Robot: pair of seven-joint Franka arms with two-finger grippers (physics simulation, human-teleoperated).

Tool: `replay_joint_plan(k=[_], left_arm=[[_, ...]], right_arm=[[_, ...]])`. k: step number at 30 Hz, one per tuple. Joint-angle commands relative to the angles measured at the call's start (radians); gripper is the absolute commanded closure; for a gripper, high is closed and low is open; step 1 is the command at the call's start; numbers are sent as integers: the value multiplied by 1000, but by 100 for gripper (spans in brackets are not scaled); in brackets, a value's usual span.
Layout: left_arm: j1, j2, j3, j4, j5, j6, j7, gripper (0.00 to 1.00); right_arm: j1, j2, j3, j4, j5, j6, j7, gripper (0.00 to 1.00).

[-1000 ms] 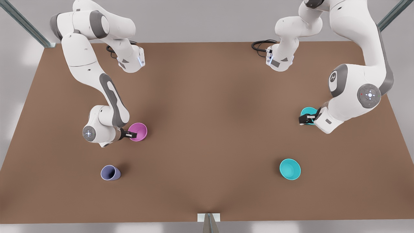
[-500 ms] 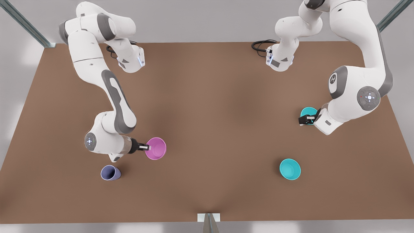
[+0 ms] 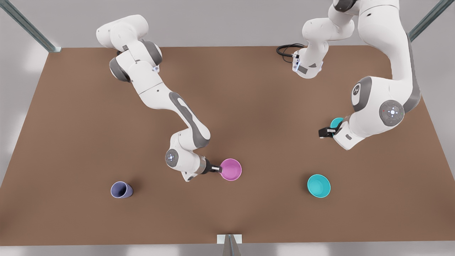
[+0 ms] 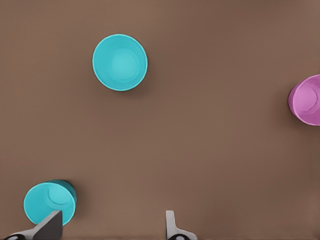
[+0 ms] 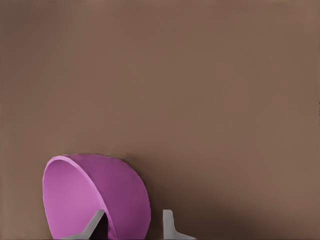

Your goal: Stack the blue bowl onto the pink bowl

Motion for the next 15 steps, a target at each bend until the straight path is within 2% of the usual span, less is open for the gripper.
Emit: replay_joint_plan(k=[1, 3, 5, 7, 9, 10, 12, 14, 15], left_arm=[[18, 59, 24, 20, -4, 83, -4, 0], [86, 286, 43, 252, -2, 101, 17, 0], [109, 426, 57, 356, -2, 140, 160, 0], [109, 504, 83, 356, -2, 260, 218, 0], [117, 529, 86, 361, -4, 285, 218, 0], [117, 533, 86, 364, -4, 288, 218, 0], [115, 575, 83, 422, -5, 288, 218, 0], [101, 615, 80, 439, -8, 288, 217, 0], [100, 641, 78, 439, -8, 288, 218, 0]], right_arm=[[0, -2, 0, 11, 1, 72, 206, 0], [-6, -14, -4, 19, 2, 61, 204, 0], [-67, -66, -6, 14, 2, -38, 197, 0], [-214, -152, -20, 14, -77, -353, 22, 0], [-340, -183, -23, 17, -148, -620, -142, 0], [-386, -210, -26, 12, -358, -721, -263, 0], [-496, -298, -27, 17, -510, -851, -476, 0], [-650, -393, -18, 20, -508, -1000, -596, 0], [-650, -442, -24, 20, -508, -1026, -607, 0]])
